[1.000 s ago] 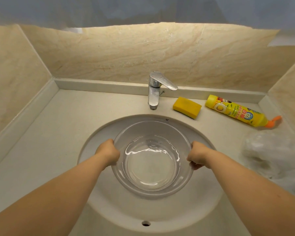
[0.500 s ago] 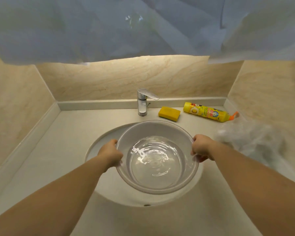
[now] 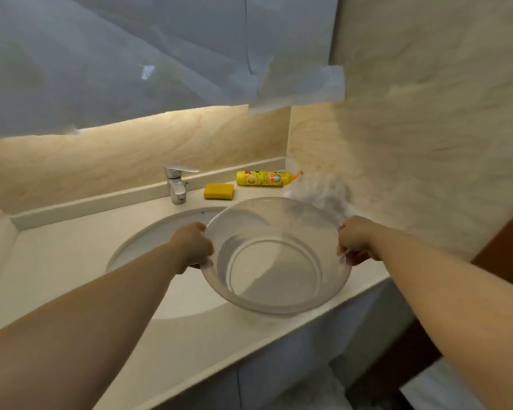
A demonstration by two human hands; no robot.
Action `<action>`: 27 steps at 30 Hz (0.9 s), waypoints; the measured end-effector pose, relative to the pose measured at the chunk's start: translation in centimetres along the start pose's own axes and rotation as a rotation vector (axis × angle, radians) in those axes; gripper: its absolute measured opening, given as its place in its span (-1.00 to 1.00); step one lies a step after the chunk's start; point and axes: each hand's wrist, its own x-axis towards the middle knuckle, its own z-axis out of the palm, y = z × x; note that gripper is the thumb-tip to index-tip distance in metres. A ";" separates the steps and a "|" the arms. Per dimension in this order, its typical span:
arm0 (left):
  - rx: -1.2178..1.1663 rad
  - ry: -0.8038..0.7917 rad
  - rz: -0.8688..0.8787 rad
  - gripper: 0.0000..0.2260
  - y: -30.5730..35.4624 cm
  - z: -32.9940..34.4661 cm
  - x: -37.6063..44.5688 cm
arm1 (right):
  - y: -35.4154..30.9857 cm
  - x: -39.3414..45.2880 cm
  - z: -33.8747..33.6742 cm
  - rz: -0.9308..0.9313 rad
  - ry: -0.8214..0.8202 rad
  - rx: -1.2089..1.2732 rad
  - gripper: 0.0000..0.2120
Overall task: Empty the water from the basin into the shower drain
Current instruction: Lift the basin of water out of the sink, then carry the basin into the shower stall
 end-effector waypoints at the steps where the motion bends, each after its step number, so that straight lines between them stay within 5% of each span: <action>1: -0.002 -0.025 0.010 -0.55 0.6 1.1 -0.5 | 1.3 -1.0 -0.8 0.019 0.018 0.005 -0.77; 11: 0.079 -0.222 0.208 -0.51 7.1 16.5 -8.9 | 18.3 -11.4 -10.4 0.203 0.191 0.028 -0.83; 23: 0.214 -0.382 0.397 -0.77 13.5 38.7 -21.8 | 39.7 -24.2 -21.6 0.437 0.346 0.116 -0.79; 27: 0.327 -0.426 0.457 -0.72 16.5 44.7 -24.5 | 45.1 -26.3 -25.0 0.513 0.397 0.126 -0.78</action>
